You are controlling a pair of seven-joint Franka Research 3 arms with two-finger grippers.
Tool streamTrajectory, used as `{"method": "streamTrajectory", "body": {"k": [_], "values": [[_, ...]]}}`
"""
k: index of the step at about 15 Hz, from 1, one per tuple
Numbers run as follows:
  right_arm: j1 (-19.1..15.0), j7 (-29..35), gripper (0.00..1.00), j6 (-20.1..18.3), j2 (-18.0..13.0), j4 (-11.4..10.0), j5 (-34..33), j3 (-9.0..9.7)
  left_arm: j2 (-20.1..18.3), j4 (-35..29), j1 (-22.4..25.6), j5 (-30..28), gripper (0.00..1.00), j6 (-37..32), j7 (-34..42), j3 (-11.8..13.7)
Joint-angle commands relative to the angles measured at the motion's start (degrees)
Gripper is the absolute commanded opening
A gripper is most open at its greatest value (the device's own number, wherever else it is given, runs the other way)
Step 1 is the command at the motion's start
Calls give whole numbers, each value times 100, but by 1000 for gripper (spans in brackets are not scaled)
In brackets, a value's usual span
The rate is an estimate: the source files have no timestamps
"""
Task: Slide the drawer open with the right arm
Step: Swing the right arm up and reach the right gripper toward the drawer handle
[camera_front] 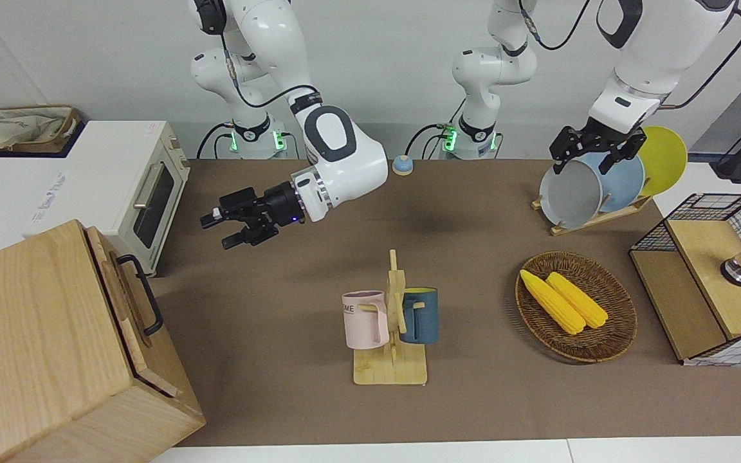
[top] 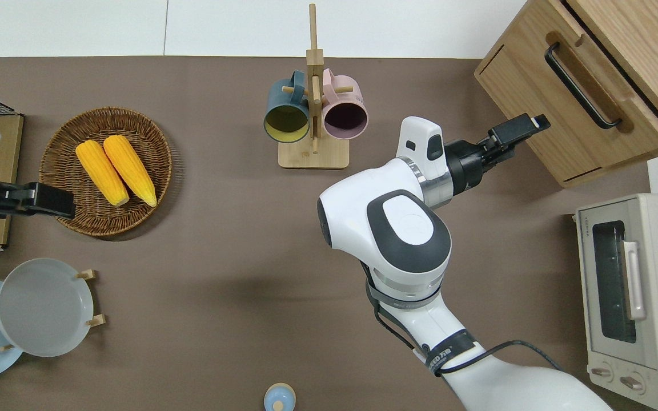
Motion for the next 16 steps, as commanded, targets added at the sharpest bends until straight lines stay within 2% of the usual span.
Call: {"method": "streamTrajectory", "body": {"k": [1, 4, 8, 13, 16], "values": [[-132, 238, 985, 446, 25, -162, -576, 6, 65, 140, 31, 98, 993, -113, 56, -40], [-290, 466, 985, 623, 148, -162, -866, -20, 65, 140, 31, 98, 993, -113, 56, -40], [-571, 862, 983, 965, 227, -206, -919, -73, 65, 149, 31, 98, 993, -113, 56, -40], [-861, 968, 981, 1299, 245, -215, -1165, -91, 65, 140, 31, 98, 993, -113, 56, -40], [-1116, 959, 979, 1711, 236, -215, -1271, -100, 65, 149, 31, 98, 993, -113, 56, -40]]}}
